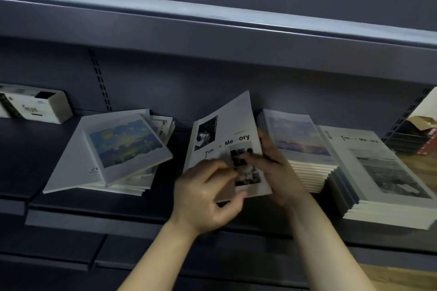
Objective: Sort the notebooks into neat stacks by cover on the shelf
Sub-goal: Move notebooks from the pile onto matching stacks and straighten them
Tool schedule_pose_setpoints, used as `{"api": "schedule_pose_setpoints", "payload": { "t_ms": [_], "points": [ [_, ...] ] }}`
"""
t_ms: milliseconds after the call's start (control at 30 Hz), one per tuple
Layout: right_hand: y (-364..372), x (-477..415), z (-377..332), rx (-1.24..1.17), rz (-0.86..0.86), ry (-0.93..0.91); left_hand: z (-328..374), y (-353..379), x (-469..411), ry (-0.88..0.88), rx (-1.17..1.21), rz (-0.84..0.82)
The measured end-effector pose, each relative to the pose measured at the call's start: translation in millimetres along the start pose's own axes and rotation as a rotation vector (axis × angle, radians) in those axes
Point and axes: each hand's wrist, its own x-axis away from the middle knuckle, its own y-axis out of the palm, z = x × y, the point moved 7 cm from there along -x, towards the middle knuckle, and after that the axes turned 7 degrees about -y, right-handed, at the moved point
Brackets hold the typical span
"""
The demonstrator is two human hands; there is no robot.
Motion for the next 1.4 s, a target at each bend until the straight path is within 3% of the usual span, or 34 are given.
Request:
{"api": "schedule_pose_setpoints", "payload": {
  "t_ms": [200,533,767,1000,1233,1400],
  "points": [
    [-34.3,1.9,-31.2,0.075,0.048,-0.086,-36.6,-2.0,1.3,-0.231,-0.115,-0.005],
    [-119.1,24.5,-96.0,0.183,0.238,-0.193,-47.6,65.9,19.1,-0.456,-0.12,-0.344],
    [-190.0,58.3,-119.1,0.155,0.375,-0.139,-50.3,106.7,29.7,-0.506,-0.24,-0.509],
    [-252.5,99.0,-123.7,0.143,0.399,-0.085,-48.9,123.8,26.0,-0.595,-0.228,-0.454],
    [-305.5,140.0,-102.9,0.176,0.602,0.117,-45.0,136.3,29.9,-0.539,-0.382,-0.504],
    [-317.9,145.4,-107.5,0.479,0.656,0.23,-46.4,140.1,31.3,-0.526,-0.43,-0.513]
  ]
}}
